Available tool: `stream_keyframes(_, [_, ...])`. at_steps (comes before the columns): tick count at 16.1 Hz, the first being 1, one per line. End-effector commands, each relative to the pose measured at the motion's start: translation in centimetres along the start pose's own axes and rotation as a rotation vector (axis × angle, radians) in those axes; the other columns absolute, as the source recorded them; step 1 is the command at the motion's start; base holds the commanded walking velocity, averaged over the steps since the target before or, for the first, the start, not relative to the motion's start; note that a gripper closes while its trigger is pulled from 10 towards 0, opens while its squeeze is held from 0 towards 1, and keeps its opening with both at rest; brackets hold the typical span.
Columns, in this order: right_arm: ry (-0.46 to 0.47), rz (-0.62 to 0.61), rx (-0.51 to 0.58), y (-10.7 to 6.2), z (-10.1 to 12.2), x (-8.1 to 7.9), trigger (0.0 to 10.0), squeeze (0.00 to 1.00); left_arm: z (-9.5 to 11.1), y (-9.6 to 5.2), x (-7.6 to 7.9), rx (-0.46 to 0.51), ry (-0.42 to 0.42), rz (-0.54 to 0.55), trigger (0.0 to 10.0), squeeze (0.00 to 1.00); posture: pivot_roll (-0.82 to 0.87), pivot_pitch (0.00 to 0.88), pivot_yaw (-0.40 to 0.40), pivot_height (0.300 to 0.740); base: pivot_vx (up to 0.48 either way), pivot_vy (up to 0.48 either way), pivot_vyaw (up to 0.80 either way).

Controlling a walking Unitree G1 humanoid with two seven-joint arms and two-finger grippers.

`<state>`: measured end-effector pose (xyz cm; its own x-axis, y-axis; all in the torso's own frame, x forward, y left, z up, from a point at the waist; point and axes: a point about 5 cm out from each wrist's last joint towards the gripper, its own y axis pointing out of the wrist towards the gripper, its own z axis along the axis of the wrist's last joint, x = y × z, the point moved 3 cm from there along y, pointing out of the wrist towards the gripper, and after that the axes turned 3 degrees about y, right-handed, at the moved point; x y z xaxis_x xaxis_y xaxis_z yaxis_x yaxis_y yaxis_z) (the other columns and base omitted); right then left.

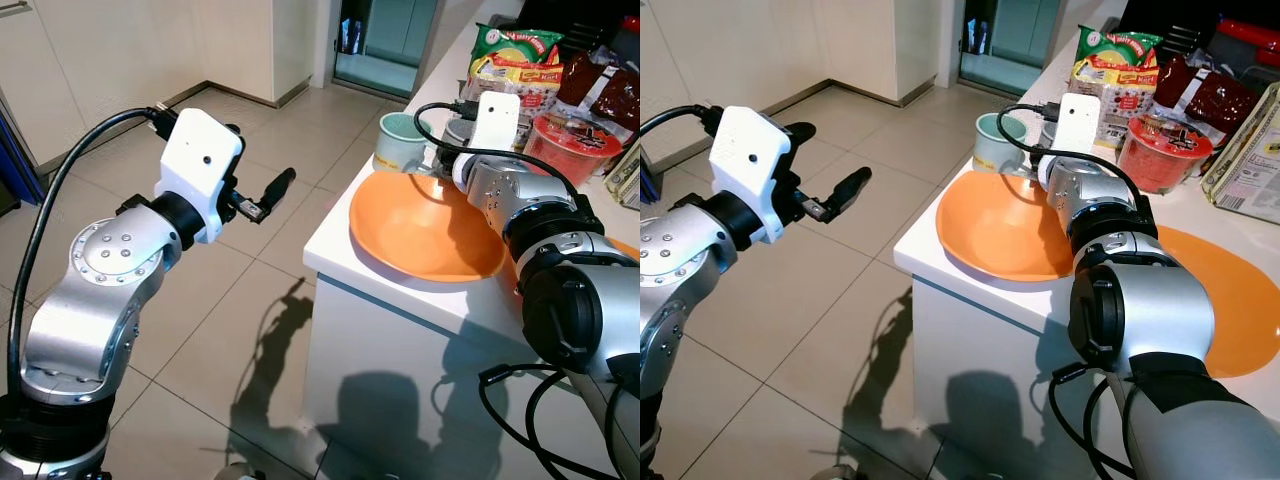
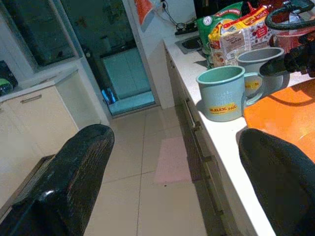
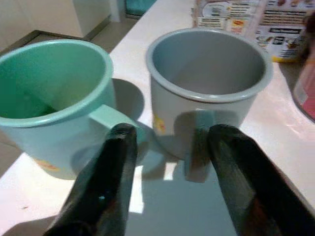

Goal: Setting the table

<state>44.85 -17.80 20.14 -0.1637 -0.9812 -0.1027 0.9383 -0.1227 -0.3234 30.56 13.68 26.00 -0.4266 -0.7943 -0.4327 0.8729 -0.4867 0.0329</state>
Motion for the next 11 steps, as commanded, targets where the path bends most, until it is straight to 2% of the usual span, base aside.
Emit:
stream_keyframes(1, [-0.005, -0.023, 0.04, -0.1, 1.3, 0.3, 10.0, 1.0, 0.6, -0.2, 0.1, 0.016, 0.003, -0.006, 10.0, 0.0, 0.09, 0.062, -0.048, 0.74, 0.0, 0.0, 0.0])
stream_keyframes(4, [-0.033, -0.044, 0.076, -0.2, 2.0, 0.7, 10.0, 1.0, 0.4, -0.4, 0.7, 0.012, -0.036, -0.017, 10.0, 0.0, 0.09, 0.073, -0.053, 0.74, 0.0, 0.0, 0.0])
stream_keyframes(7, [-0.04, -0.037, 0.068, -0.2, 1.6, 0.3, 10.0, 1.0, 0.2, -1.1, 3.1, -0.001, -0.071, -0.06, 10.0, 0.0, 0.11, 0.087, -0.074, 0.74, 0.0, 0.0, 0.0])
stream_keyframes(8, [-0.042, -0.037, 0.066, -0.1, 1.5, 0.3, 10.0, 1.0, 0.2, -1.1, 3.1, -0.003, -0.073, -0.057, 10.0, 0.0, 0.11, 0.087, -0.074, 0.74, 0.0, 0.0, 0.0])
stream_keyframes(11, [-0.003, -0.025, 0.076, 0.0, 0.9, 0.1, 10.0, 1.0, 0.5, -1.3, 1.6, -0.01, -0.046, -0.029, 10.0, 0.0, 0.13, 0.095, -0.076, 0.74, 0.0, 0.0, 0.0])
